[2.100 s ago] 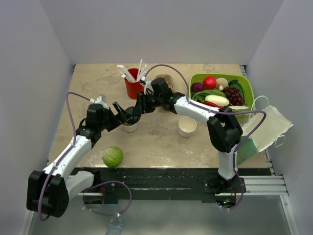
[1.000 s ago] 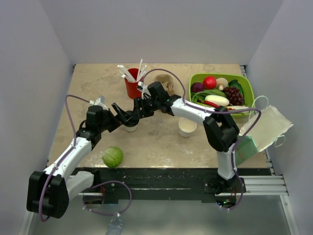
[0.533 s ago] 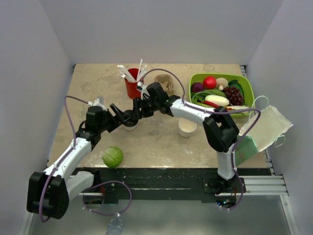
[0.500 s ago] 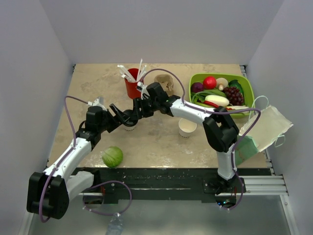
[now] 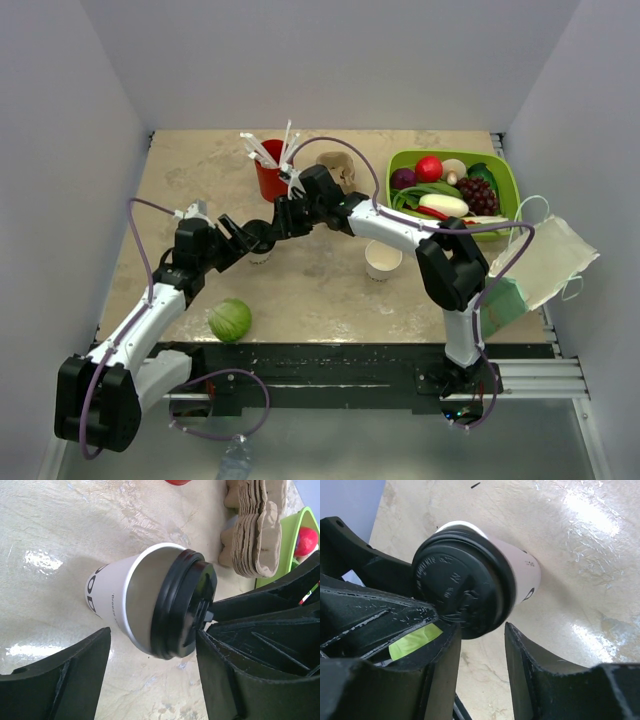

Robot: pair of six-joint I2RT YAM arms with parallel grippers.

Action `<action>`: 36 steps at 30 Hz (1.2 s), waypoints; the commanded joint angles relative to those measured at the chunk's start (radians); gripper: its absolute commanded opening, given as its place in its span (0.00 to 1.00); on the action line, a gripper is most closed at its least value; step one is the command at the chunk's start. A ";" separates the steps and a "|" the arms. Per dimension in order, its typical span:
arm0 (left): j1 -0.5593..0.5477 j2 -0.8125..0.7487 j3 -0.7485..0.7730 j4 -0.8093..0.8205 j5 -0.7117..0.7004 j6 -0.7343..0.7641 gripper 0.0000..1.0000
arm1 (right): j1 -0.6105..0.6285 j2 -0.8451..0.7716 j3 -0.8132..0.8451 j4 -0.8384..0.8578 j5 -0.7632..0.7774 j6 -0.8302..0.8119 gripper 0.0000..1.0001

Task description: Pack the takeout coffee

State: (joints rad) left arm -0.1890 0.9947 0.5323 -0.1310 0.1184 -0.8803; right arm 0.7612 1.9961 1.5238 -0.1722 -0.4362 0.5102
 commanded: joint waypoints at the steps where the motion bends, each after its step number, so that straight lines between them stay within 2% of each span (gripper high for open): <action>1: 0.011 -0.021 0.029 0.028 -0.014 -0.005 0.72 | 0.003 -0.059 0.055 -0.024 0.010 0.002 0.43; 3: 0.013 -0.019 0.028 0.033 -0.014 -0.003 0.70 | 0.003 -0.056 0.071 -0.039 0.016 -0.004 0.39; 9: 0.023 -0.005 0.040 0.022 -0.028 0.001 0.64 | 0.003 -0.030 0.101 -0.039 -0.002 0.004 0.38; 18: 0.037 -0.001 0.034 0.007 -0.054 -0.005 0.63 | 0.003 -0.010 0.133 -0.075 0.073 -0.009 0.46; 24: 0.051 -0.004 0.028 0.016 -0.045 -0.005 0.61 | 0.004 0.020 0.142 -0.055 0.065 0.007 0.56; 27: 0.057 -0.005 0.021 0.021 -0.034 -0.003 0.61 | 0.003 0.043 0.153 -0.030 0.047 0.030 0.57; 32: 0.072 0.002 0.011 0.044 -0.003 -0.006 0.60 | 0.004 0.092 0.191 -0.016 0.031 0.054 0.53; 36: 0.077 0.016 0.009 0.065 0.026 -0.006 0.58 | 0.007 0.093 0.187 0.003 0.028 0.068 0.45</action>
State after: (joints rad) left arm -0.1242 0.9997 0.5327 -0.1276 0.1097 -0.8799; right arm 0.7612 2.1078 1.6680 -0.2157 -0.3931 0.5503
